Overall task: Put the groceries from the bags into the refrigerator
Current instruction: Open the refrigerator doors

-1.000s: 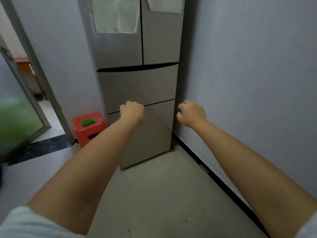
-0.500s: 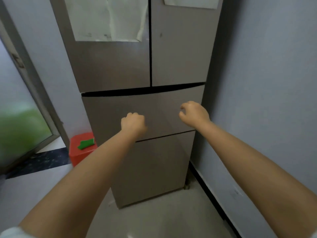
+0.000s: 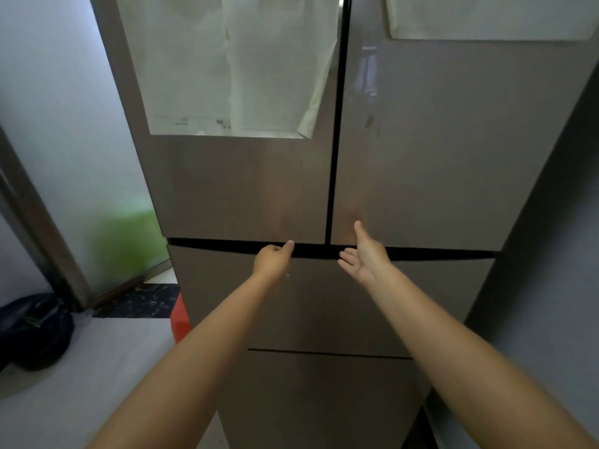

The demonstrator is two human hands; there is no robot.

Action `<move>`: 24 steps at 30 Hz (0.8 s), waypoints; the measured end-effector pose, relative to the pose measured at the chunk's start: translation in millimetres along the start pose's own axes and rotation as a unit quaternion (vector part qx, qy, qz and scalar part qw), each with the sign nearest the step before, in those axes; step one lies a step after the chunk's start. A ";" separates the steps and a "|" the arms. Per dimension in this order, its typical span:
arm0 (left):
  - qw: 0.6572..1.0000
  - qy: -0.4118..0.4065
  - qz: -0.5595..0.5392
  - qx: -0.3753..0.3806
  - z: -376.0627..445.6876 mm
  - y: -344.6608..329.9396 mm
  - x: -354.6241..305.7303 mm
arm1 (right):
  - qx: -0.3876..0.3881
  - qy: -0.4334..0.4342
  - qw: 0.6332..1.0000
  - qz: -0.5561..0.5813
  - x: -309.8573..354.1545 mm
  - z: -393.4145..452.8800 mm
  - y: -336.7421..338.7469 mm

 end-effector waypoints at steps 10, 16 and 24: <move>0.869 0.121 -0.478 0.032 15.8 -44.3 -7.5 | -0.013 0.008 0.983 0.183 1.5 31.0 4.7; 0.849 0.088 -0.520 0.040 13.6 -52.6 -5.6 | -0.080 0.036 0.982 0.169 -1.7 14.0 3.2; 0.874 0.033 -0.484 -0.014 0.6 -48.4 4.4 | -0.053 0.038 0.988 0.139 -19.5 -20.6 40.7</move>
Point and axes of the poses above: each hand's wrist, its own z-axis towards the middle knuckle, its own y-axis out of the back of the hand, x = y × z, the point moved 6 cm from there along z, towards the middle knuckle, and after that the axes turned 9 degrees about -z, right-handed, at the moved point
